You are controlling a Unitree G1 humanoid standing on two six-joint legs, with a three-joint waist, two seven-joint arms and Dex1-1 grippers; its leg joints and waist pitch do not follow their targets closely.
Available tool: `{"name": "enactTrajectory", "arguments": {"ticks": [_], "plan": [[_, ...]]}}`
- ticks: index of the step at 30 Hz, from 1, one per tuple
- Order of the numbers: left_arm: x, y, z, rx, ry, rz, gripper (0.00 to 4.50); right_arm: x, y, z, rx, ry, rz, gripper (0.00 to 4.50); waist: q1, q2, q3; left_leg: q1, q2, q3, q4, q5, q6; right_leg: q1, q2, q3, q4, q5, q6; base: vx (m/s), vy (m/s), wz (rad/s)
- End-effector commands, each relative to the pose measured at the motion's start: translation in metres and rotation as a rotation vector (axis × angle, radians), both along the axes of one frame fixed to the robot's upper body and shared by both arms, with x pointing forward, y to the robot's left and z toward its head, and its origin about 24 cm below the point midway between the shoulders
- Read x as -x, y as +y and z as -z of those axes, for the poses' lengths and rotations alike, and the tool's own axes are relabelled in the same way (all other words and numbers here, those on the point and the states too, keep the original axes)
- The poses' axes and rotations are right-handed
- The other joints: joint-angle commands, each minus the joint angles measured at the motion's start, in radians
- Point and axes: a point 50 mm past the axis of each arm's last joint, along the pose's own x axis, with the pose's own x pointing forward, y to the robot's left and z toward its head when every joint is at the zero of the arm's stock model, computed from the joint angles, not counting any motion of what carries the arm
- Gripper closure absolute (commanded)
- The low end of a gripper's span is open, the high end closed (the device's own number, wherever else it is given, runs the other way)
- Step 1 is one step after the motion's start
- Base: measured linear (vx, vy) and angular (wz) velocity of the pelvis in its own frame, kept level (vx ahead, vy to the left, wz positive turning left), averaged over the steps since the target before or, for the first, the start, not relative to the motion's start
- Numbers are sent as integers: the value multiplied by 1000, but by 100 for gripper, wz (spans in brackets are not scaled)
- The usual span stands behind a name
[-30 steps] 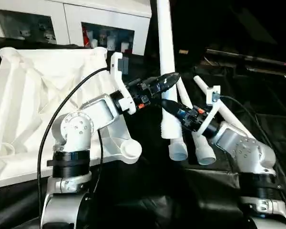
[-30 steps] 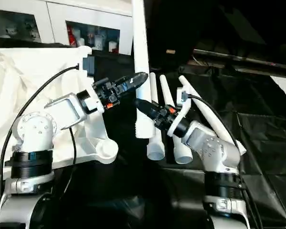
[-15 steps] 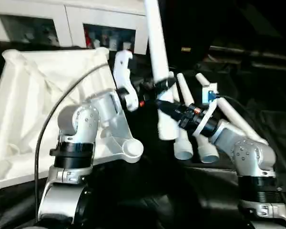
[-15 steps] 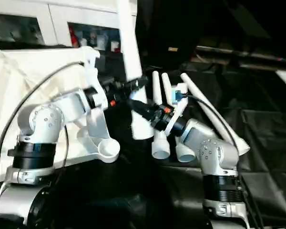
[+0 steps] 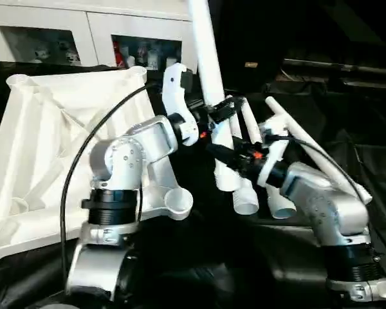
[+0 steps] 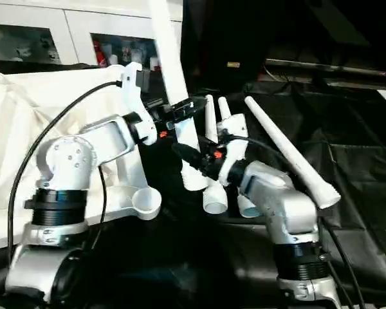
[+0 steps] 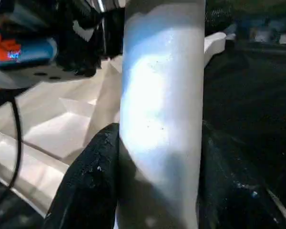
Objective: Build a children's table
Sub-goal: Pick table leg
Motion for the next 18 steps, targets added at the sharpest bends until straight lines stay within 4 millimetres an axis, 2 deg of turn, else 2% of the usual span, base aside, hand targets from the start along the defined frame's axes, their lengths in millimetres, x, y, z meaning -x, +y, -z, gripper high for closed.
{"name": "enactTrajectory", "arguments": {"ticks": [1,2,3,4,5,6,7,8,9,10,11,13,14,18], "plan": [[-3,-7,-15,-8,-54,-14,159,-1,2,3,28,9,7,261,-6,3,-75,19,64,-26,-60,-127,13,57,-104,70,-84,-84,-153,0,0,0],[-5,-6,-17,-19,-61,-42,171,-2,4,2,27,6,7,261,-6,3,-75,20,65,-27,-60,-129,18,55,-105,69,-86,-108,-141,0,0,0],[-5,-5,-19,-26,-71,-52,178,-4,6,1,25,1,6,261,-8,-9,-75,19,66,-26,-60,-128,20,55,-105,69,-86,-110,-137,0,0,0],[-5,-5,-19,-28,-73,-54,188,-4,6,1,25,0,6,261,-8,-9,-75,19,66,-26,-60,-128,20,55,-105,69,-86,-110,-137,0,0,0],[-4,-4,-20,-35,-78,-59,199,-5,7,0,25,-3,7,261,-10,0,-74,19,66,-27,-61,-121,21,52,-104,68,-84,-111,-139,0,0,0],[-4,-4,-21,-43,-88,-59,208,-5,7,-2,23,-8,6,261,-13,-15,-74,19,66,-25,-61,-119,24,53,-103,68,-85,-110,-137,0,0,0],[-3,-3,-22,-61,-101,-60,208,-7,7,-3,17,-12,4,261,-11,-15,-73,17,65,-25,-60,-111,28,54,-106,69,-83,-113,-136,0,0,0],[-3,-3,-21,-81,-113,-59,215,-9,8,-4,8,-14,3,261,-11,-8,-74,17,65,-26,-60,-111,27,53,-108,69,-83,-123,-133,0,0,0],[-3,-3,-21,-84,-114,-60,224,-9,8,-4,7,-14,2,261,-11,-8,-74,17,65,-26,-60,-111,27,53,-108,69,-83,-123,-133,0,0,0],[-2,-1,-18,-94,-114,-75,234,-9,9,-1,15,-16,-4,261,-15,6,-74,18,66,-27,-60,-117,21,50,-105,69,-86,-108,-134,0,0,0],[-1,-1,-17,-91,-109,-73,244,-9,9,0,25,-18,-8,261,-18,-5,-75,17,67,-27,-61,-119,19,53,-104,68,-84,-89,-138,0,0,0],[1,-3,-17,-93,-114,-58,253,-6,9,-4,-10,-13,-12,261,-16,-14,-75,17,67,-26,-60,-99,27,54,-105,68,-77,-64,-151,0,0,0],[1,-3,-18,-93,-115,-58,255,-6,10,-6,-37,-8,-14,261,-11,-16,-74,17,66,-26,-60,-89,33,53,-108,68,-75,-73,-154,0,0,0],[4,1,-15,-77,-96,-78,264,-5,12,-6,-33,-9,-34,261,-13,-18,-73,18,68,-26,-61,-105,23,52,-108,68,-77,-78,-154,0,0,0]]}}
